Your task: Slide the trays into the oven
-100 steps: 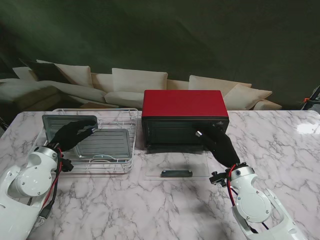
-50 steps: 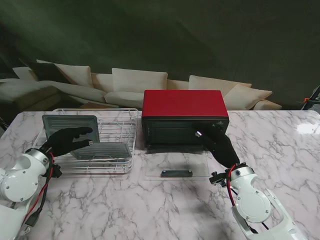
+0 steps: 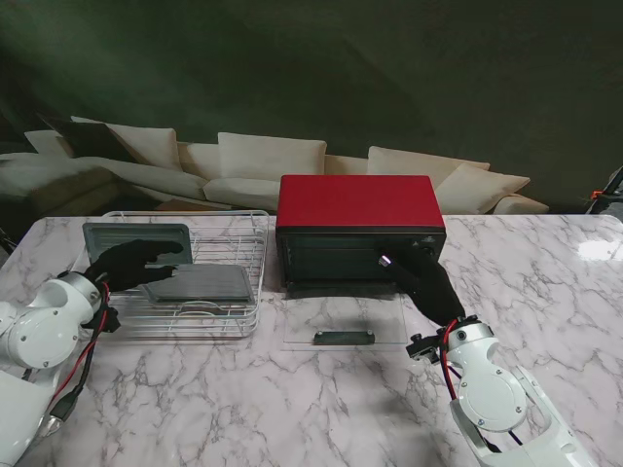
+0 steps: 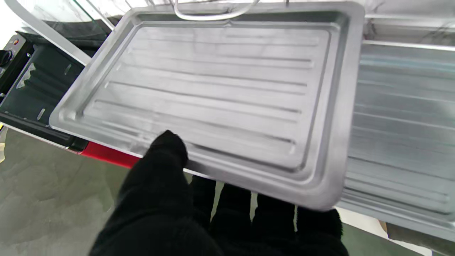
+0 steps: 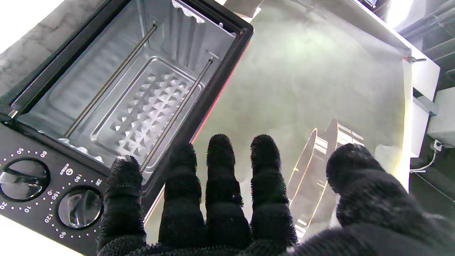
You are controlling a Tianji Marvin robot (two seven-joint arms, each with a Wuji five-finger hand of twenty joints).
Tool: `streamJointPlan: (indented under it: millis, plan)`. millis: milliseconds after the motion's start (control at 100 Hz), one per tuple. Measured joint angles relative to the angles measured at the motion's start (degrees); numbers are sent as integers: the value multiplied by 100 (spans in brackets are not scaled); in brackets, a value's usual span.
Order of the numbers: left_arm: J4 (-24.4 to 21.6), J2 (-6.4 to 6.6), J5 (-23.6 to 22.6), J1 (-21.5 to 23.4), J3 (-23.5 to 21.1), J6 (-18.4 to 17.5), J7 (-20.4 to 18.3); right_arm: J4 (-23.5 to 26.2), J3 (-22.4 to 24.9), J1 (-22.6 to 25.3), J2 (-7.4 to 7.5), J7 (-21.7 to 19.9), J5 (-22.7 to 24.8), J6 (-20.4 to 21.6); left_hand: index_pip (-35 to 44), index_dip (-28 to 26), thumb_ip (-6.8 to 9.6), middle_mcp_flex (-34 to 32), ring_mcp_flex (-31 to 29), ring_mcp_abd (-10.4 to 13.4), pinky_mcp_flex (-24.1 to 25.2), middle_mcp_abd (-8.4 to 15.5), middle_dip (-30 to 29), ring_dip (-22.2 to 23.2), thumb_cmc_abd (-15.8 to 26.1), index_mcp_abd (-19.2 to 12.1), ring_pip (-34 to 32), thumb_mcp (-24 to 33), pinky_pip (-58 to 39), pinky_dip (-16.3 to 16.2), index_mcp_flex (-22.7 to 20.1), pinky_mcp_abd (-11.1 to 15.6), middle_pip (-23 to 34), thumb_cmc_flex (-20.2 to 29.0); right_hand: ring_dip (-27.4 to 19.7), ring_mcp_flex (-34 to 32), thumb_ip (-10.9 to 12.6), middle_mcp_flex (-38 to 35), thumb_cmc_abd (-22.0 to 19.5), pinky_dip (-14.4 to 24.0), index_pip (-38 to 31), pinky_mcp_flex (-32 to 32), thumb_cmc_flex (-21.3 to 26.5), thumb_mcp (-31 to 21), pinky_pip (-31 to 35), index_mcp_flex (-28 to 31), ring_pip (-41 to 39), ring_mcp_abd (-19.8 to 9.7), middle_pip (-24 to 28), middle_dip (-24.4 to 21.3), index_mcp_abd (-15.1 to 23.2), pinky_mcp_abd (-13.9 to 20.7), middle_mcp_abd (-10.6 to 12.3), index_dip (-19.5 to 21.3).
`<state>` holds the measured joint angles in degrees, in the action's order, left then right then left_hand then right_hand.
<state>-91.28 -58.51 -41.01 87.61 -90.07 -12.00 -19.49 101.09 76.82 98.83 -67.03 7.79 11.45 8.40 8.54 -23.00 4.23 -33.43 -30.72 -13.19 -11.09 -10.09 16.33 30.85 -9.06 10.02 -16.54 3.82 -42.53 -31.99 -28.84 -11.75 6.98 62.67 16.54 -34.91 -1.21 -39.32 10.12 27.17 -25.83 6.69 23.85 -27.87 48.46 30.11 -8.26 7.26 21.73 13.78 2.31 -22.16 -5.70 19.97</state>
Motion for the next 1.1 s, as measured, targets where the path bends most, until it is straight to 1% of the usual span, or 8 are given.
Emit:
streamJointPlan:
  millis: [120, 320, 510, 590, 680, 740, 900, 1100]
  plan:
    - [111, 21, -29, -139, 117, 119, -205, -1, 0, -4, 0, 0, -21, -8, 111, 3, 154, -130, -212, 123, -175, 122, 46, -47, -42, -126, 0, 232, -92, 69, -8, 99, 264, 298, 0, 0, 0, 0, 0, 0, 0, 0, 0, 0, 0, 0, -1, 0, 7, 0, 0, 0, 0, 0]
    - [208, 62, -10, -282, 237, 256, -451, -2, -7, -13, 0, -11, -41, -29, 652, -378, 160, -828, -840, 261, -616, 367, 485, -51, -100, -338, -153, 598, -517, 234, -532, 281, 646, 494, 7, 0, 0, 0, 0, 1, 0, 0, 0, 0, 0, 0, -6, 1, 23, 32, 0, 0, -3, 0]
    - [332, 65, -33, -336, 337, 242, -272, -4, -13, -20, 0, -19, -61, -40, 1380, -697, -146, -1752, -1515, 308, -1139, 537, 918, 96, -326, -568, -487, 758, -1050, 293, -1315, 308, 659, 661, 44, 0, 0, -1, 0, 1, 0, 0, 0, 0, 0, 0, -43, 1, 75, 80, 0, 0, -6, 0]
    - [337, 59, -25, -337, 343, 246, -243, -4, -15, -23, 0, -23, -68, -46, 1514, -688, -307, -1929, -1661, 310, -1290, 545, 983, 155, -374, -590, -632, 962, -1182, 369, -1380, 304, 736, 656, 46, -48, 0, -1, 0, 2, 0, 0, 0, 0, 0, 0, -57, 9, 77, 81, 0, 0, -7, 0]
    - [321, 50, -20, -332, 333, 246, -243, -4, -18, -24, 0, -24, -79, -52, 1588, -684, -324, -2123, -1772, 299, -1422, 550, 1119, 165, -518, -590, -691, 992, -1227, 439, -1498, 305, 825, 647, 46, -48, 0, -2, 0, 3, 0, 0, 0, 0, 0, 0, -59, 17, 78, 84, 0, 0, -7, 0]
    - [286, 44, -30, -316, 311, 245, -242, -4, -18, -25, -1, -24, -90, -54, 1686, -664, -499, -2188, -1885, 288, -1538, 551, 1257, 220, -582, -581, -765, 1176, -1350, 442, -1522, 296, 817, 638, 46, -48, 0, -2, 0, 3, 0, 0, 0, 0, 0, 0, -59, 29, 79, 90, 0, 0, -7, 0]
    - [124, 24, -21, -219, 179, 223, -253, -5, -21, -28, -3, -21, -118, -56, 1773, -619, -504, -2328, -1987, 228, -1678, 545, 1274, 237, -735, -540, -860, 1270, -1455, 442, -1633, 236, 811, 584, 48, -48, 0, -2, 0, 14, 0, 0, -1, 0, 0, -1, -62, 45, 87, 110, -3, 0, -7, 0]
    - [-261, 38, 109, -42, -111, 60, -623, -5, -21, -28, -5, -18, -141, -64, 1781, -618, -512, -2330, -2026, 219, -1751, 542, 1349, 237, -812, -530, -869, 1322, -1528, 442, -1636, 229, 808, 473, 59, -48, 0, -3, -1, 45, -30, 0, -2, 0, 0, -58, -64, 46, 135, 146, -6, 0, -9, 0]
